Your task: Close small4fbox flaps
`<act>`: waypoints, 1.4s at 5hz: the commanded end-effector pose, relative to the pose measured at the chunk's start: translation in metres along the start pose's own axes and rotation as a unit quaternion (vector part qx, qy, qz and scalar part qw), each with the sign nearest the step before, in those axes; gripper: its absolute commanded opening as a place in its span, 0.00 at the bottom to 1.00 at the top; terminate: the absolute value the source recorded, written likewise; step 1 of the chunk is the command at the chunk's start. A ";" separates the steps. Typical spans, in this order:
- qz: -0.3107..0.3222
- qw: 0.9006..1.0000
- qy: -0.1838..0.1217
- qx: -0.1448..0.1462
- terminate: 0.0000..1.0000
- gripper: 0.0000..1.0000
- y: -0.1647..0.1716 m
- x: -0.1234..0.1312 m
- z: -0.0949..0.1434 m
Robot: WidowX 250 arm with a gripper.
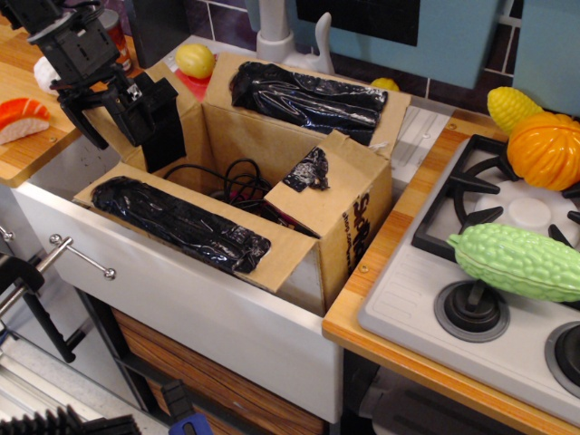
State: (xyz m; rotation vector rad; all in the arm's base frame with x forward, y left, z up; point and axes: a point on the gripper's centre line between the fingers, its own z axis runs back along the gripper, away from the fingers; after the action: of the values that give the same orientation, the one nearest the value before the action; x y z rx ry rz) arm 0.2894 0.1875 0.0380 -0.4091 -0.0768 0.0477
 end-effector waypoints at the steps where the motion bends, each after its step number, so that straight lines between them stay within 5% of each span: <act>1: -0.010 0.999 -0.031 0.010 0.00 1.00 -0.050 0.012 0.026; 2: -0.013 0.999 -0.032 0.013 0.00 1.00 -0.061 0.013 0.024; 5: -0.012 0.999 -0.036 -0.037 0.00 1.00 -0.044 -0.015 -0.010; 7: -0.025 0.998 -0.036 -0.033 0.00 1.00 -0.034 -0.020 -0.019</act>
State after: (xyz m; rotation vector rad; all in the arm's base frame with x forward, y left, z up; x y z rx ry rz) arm 0.2735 0.1429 0.0285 -0.4856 -0.1448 0.0140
